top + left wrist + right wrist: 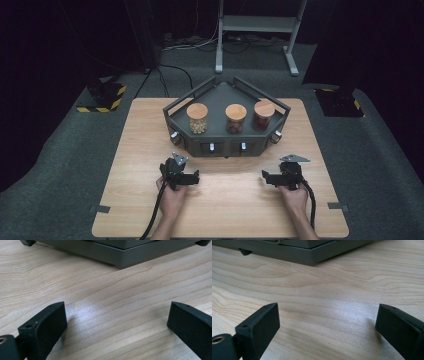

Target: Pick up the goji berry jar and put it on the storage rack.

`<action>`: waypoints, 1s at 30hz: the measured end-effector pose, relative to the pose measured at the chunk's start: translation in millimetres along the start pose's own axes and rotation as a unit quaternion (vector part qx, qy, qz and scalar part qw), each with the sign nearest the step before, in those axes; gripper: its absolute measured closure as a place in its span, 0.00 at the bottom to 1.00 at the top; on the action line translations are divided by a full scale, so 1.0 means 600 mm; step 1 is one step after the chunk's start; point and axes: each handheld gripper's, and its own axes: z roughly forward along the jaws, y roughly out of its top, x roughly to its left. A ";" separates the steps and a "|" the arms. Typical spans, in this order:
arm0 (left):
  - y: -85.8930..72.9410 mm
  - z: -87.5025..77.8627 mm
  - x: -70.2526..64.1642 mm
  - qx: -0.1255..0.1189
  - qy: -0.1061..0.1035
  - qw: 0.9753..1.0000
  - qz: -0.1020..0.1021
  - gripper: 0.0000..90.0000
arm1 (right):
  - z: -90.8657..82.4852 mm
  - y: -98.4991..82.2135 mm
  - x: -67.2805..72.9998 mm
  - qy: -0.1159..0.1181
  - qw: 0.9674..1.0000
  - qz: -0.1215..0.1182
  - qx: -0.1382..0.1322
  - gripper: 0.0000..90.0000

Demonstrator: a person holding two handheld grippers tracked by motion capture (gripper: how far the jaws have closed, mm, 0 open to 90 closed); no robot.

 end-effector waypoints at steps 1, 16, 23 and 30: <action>0.000 0.000 0.000 0.000 0.000 1.000 0.000 0.03 | 0.001 0.000 0.000 -0.002 1.000 -0.001 0.000 0.05; 0.000 0.000 -0.001 0.000 0.001 1.000 0.000 0.03 | 0.012 -0.003 0.025 -0.034 0.999 -0.039 0.003 0.04; 0.000 0.000 0.001 0.000 -0.001 1.000 -0.001 0.03 | 0.012 -0.003 0.022 -0.030 0.999 -0.042 0.003 0.04; 0.000 0.000 0.002 0.000 -0.002 1.000 0.000 0.03 | 0.012 -0.003 0.022 -0.030 0.999 -0.042 0.003 0.04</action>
